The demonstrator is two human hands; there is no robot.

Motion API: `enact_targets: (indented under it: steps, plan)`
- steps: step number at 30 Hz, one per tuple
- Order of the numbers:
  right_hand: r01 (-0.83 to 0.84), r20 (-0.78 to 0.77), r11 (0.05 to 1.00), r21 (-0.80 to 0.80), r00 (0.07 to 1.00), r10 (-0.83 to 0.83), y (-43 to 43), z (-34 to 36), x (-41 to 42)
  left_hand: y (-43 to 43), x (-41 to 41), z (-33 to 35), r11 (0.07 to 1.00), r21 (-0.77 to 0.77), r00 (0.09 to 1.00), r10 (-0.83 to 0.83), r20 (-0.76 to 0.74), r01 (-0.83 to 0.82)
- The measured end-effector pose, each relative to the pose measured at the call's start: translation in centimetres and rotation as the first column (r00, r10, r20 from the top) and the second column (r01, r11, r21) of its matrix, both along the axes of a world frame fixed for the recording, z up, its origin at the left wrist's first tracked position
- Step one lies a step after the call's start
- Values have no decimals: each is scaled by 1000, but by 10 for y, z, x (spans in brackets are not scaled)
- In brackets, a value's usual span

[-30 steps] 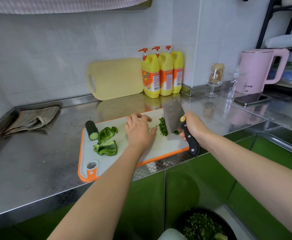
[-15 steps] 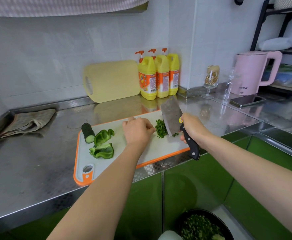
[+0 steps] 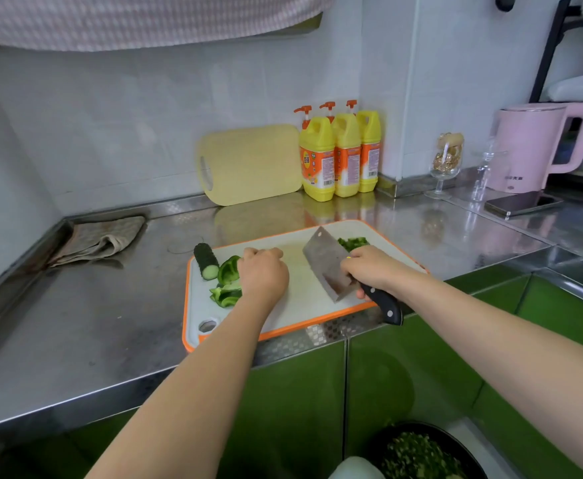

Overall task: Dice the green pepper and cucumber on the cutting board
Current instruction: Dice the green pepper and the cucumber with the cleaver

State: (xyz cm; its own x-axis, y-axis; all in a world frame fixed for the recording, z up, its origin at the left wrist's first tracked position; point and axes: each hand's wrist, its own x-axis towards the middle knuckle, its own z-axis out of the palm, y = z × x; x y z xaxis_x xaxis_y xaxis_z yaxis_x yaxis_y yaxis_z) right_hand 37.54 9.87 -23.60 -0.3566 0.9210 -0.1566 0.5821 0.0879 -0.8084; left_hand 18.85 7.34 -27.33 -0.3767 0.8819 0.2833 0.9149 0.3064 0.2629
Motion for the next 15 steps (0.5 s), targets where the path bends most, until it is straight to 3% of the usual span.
enact_targets:
  steps: [4, 9, 12, 15]
  plan:
    - [101, 5, 994, 41, 995, -101, 11, 6, 10, -4, -5, -6, 999, -45, 990, -12, -140, 5]
    - [18, -93, 1000, 16, 996, -17, 1, 6, -13, -7, -8, -11, 998, -67, 967, -36, -254, 20]
    - [-50, -49, 998, -27, 998, 49, -3, 1, -23, -8, -9, -12, 996, -88, 955, -54, -292, 29]
    - [-1, -1, 999, -36, 1000, 1, 3, -1, -15, -8, -10, -14, 996, -81, 950, -62, -308, 39]
